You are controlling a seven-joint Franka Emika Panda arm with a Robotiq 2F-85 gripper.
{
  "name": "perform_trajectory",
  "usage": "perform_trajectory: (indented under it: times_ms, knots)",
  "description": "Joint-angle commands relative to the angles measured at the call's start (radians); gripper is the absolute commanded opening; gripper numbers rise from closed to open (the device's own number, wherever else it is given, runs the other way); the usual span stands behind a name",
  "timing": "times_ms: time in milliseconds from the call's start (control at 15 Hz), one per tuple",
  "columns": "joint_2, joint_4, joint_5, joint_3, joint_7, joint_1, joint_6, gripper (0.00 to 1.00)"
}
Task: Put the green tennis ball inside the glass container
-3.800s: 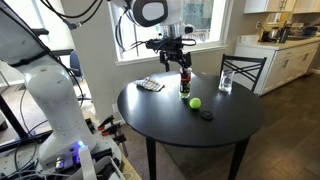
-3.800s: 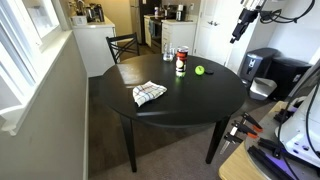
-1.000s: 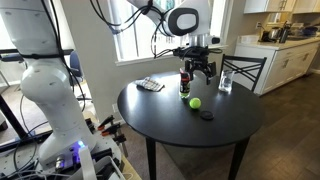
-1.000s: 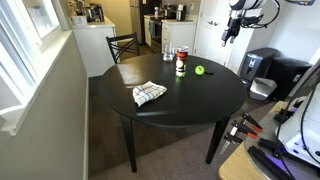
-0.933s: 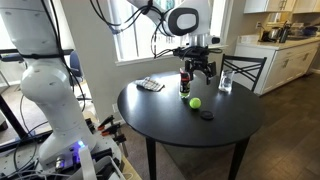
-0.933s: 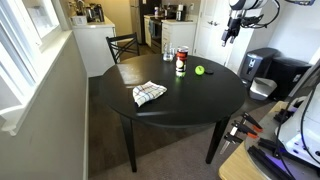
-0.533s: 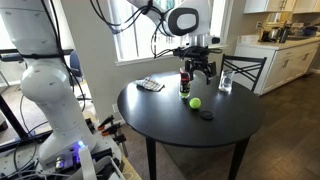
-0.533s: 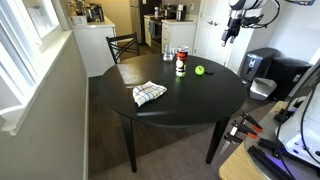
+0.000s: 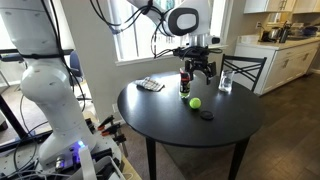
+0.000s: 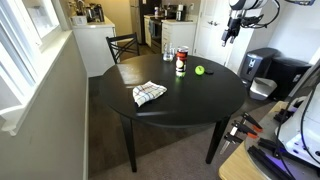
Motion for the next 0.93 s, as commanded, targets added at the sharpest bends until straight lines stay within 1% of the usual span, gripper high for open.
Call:
perform_trajectory:
  times_ms: [0,667,733,867]
  knots:
    - [-0.001,0.002,-0.003,0.023,0.003,-0.022,-0.003,1.0]
    - [-0.001,0.002,-0.003,0.023,0.003,-0.022,-0.003,1.0]
    - [-0.005,-0.006,-0.003,0.025,-0.006,-0.022,0.011,1.0]
    - [0.028,0.016,0.001,0.017,-0.007,-0.032,0.03,1.0]
